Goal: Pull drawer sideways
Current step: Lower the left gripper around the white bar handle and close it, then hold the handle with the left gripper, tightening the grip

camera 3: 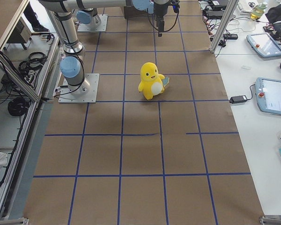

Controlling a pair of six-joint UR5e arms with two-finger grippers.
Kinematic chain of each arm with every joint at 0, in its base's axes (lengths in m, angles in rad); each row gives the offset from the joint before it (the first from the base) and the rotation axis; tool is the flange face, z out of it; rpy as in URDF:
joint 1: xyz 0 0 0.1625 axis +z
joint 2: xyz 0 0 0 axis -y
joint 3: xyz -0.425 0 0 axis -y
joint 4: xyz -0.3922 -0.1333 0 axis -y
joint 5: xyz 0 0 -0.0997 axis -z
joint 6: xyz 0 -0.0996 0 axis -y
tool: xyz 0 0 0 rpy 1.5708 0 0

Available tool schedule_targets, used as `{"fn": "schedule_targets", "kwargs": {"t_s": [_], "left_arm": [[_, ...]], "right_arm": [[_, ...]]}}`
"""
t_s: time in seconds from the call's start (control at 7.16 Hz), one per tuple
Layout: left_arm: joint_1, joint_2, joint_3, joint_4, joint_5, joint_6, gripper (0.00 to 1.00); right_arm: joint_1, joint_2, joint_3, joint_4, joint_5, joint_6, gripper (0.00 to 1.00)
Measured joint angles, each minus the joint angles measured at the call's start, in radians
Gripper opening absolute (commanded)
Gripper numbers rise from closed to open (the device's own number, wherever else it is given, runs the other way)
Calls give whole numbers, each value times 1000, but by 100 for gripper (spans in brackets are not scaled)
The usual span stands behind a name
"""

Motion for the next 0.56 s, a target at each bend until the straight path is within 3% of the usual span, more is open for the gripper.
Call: {"fn": "schedule_targets", "kwargs": {"t_s": [0.28,0.56], "left_arm": [[4,1,0,0,-1,0,59],[5,1,0,0,-2,0,52]], "right_arm": [[0,0,0,0,0,0,100],[0,0,0,0,0,0,100]]}}
